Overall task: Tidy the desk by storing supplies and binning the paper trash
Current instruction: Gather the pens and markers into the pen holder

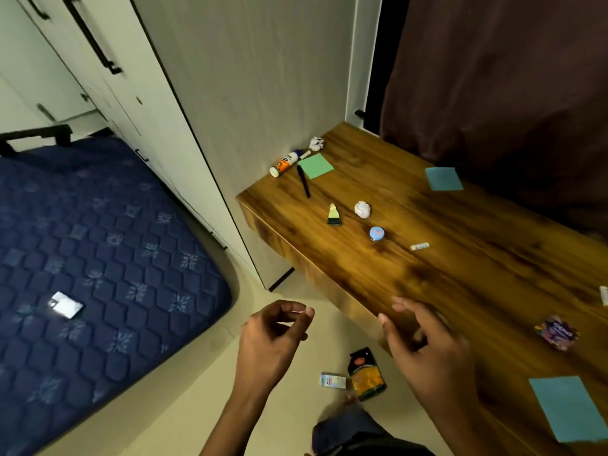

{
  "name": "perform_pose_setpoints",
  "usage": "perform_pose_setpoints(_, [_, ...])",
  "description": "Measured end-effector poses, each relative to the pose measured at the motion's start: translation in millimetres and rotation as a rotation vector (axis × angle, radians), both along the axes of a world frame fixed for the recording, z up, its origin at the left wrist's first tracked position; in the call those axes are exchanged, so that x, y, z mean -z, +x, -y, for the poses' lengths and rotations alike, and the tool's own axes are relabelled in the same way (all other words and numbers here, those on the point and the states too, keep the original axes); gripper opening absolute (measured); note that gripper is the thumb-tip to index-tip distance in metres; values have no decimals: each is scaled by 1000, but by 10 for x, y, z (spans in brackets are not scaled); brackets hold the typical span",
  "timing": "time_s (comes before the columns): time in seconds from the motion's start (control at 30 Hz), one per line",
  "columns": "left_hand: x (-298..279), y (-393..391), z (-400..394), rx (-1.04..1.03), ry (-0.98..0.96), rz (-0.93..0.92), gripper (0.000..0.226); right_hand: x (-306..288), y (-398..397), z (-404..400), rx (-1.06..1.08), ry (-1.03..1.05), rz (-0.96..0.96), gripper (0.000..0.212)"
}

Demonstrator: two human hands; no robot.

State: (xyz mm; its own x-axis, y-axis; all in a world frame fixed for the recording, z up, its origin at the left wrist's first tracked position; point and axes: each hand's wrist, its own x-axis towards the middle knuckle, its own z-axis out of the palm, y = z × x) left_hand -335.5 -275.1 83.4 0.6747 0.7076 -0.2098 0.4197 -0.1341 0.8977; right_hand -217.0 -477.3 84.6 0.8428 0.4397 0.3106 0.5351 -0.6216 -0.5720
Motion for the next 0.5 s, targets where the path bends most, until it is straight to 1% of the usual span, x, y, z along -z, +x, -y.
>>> perform_pose_setpoints(0.17, [54,366,-352,16,26,-49,19,24,389,-402,-30,73,-59,37])
perform_pose_setpoints(0.23, [48,532,-509,37,44,-63,21,45,544,-524,-37,70,-46,36])
perform_pose_setpoints(0.4, [103,984,-856,70,80,-63,26,80,937,-785,-36,59,-82,36])
perform_pose_setpoints(0.5, [224,1256,-1040,98,81,-87,27,53,1138,-880,16,40,-97,36])
